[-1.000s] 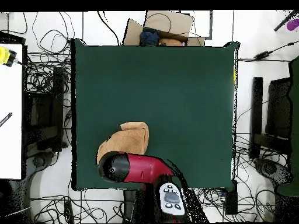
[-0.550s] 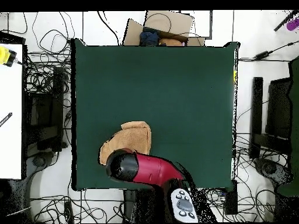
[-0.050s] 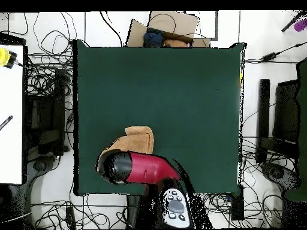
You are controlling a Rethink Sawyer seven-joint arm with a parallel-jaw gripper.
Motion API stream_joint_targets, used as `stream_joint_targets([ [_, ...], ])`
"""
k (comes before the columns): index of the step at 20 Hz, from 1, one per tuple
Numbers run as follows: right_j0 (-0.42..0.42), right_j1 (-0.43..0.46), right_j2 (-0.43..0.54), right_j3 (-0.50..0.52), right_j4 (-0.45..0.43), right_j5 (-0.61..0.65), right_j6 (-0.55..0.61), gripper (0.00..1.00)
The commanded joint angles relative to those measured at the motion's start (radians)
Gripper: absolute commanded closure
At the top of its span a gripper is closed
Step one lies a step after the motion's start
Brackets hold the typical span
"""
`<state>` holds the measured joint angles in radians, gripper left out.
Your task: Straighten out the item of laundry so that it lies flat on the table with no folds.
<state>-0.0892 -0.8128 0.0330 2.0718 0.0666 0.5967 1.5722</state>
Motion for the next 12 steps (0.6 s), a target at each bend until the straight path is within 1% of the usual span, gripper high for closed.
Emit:
stream_joint_targets([
  [1,0.065,-0.039,-0.048,-0.194,-0.036,0.252,0.207,1.0],
  [7,0.071,-0.032,-0.051,-0.246,-0.036,0.319,0.21,1.0],
  [12,0.067,-0.016,-0.043,-0.277,-0.016,0.323,0.216,1.0],
])
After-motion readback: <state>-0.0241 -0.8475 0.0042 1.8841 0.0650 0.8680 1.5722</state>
